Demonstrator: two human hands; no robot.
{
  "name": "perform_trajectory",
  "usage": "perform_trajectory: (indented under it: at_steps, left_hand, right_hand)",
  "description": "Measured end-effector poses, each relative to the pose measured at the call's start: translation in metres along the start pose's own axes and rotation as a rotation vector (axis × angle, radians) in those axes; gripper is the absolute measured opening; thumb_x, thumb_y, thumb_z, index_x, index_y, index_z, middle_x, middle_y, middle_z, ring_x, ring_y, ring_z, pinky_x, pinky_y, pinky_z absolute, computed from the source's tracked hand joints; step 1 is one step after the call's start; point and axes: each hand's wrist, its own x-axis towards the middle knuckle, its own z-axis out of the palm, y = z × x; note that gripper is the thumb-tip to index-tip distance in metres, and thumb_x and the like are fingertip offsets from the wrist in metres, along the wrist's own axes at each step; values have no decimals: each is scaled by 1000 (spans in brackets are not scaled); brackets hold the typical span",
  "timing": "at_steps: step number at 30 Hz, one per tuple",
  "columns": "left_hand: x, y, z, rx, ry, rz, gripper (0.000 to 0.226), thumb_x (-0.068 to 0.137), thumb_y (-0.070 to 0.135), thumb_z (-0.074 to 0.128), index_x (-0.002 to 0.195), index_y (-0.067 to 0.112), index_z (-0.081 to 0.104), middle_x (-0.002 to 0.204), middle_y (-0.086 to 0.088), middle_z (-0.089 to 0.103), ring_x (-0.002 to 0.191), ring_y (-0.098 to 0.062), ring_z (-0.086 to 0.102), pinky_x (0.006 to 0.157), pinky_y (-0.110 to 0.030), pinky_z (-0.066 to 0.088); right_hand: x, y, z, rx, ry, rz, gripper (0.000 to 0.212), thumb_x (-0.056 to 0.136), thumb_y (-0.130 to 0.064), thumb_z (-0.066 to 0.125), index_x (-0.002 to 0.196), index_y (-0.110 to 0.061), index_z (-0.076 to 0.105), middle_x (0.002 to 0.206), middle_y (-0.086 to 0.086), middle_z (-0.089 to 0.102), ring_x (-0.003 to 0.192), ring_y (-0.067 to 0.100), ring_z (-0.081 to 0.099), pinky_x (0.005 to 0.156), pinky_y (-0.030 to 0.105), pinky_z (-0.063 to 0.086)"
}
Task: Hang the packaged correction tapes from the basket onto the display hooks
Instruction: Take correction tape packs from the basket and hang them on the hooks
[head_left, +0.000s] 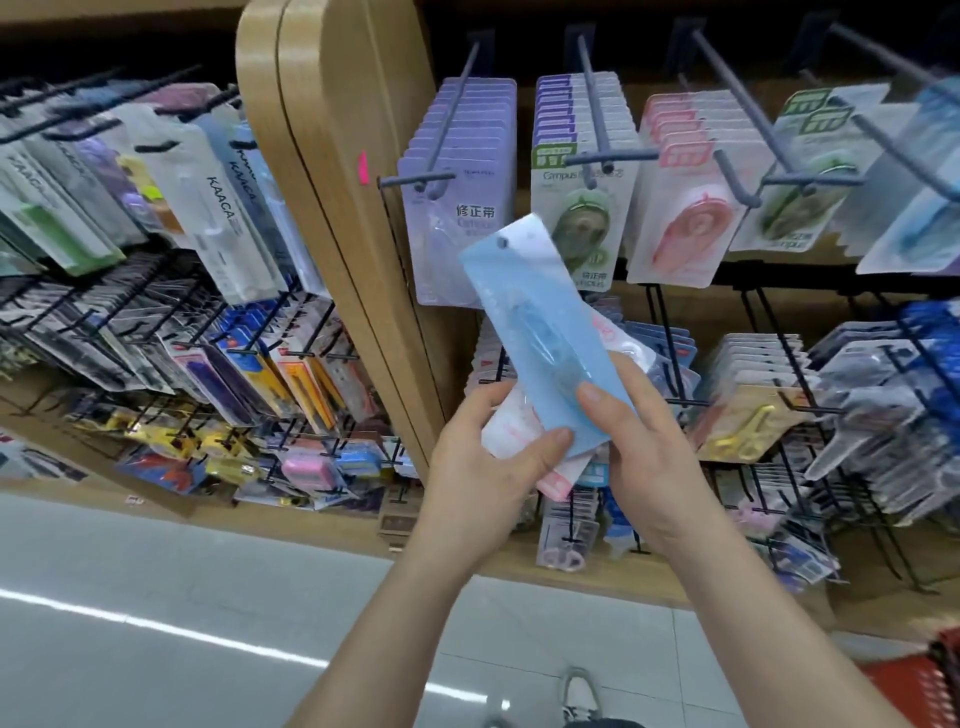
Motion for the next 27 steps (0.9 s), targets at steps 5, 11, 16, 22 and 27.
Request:
perform_trajectory:
  at_steps: [5,11,16,22,27]
  left_hand:
    - [-4,-4,-1,-241,45,-55,21,89,3,67,105,17,71,99,-3,77,94,-19,72,81,-35,58]
    - [-9,-4,0,-270,186,-53,24,91,2,64,99,23,72,96,3,78,92,-14,74,77,-29,59]
    - [-9,-1,-37,-197,254,19,25,85,-1,66,99,19,72,87,5,78,76,-10,73,61,-20,56]
    - [-13,-1,-64,-420,26,122,35,58,28,86,92,22,81,87,-2,77,76,-13,72,64,-23,57]
    - [-12,-12,-32,-384,-80,13,43,56,22,93,97,17,80,92,-8,77,79,-16,73,66,-26,58]
  right_hand:
    - [-3,2,7,175,61,1,50,71,-57,79,115,-36,66,124,9,66,113,28,64,97,50,51]
    - [-8,-1,6,368,98,29,38,83,-32,76,118,-24,63,123,5,66,111,22,65,90,45,55]
    - [-11,-13,-26,370,294,19,24,90,-22,57,114,-20,59,117,6,65,96,27,67,71,34,57]
    - [-22,-7,-34,-49,234,30,42,102,-14,48,111,-51,64,123,-4,65,73,34,74,55,31,59]
    - [-23,-3,-14,108,52,141,20,84,-18,65,78,-28,81,84,-3,76,80,14,70,66,26,57]
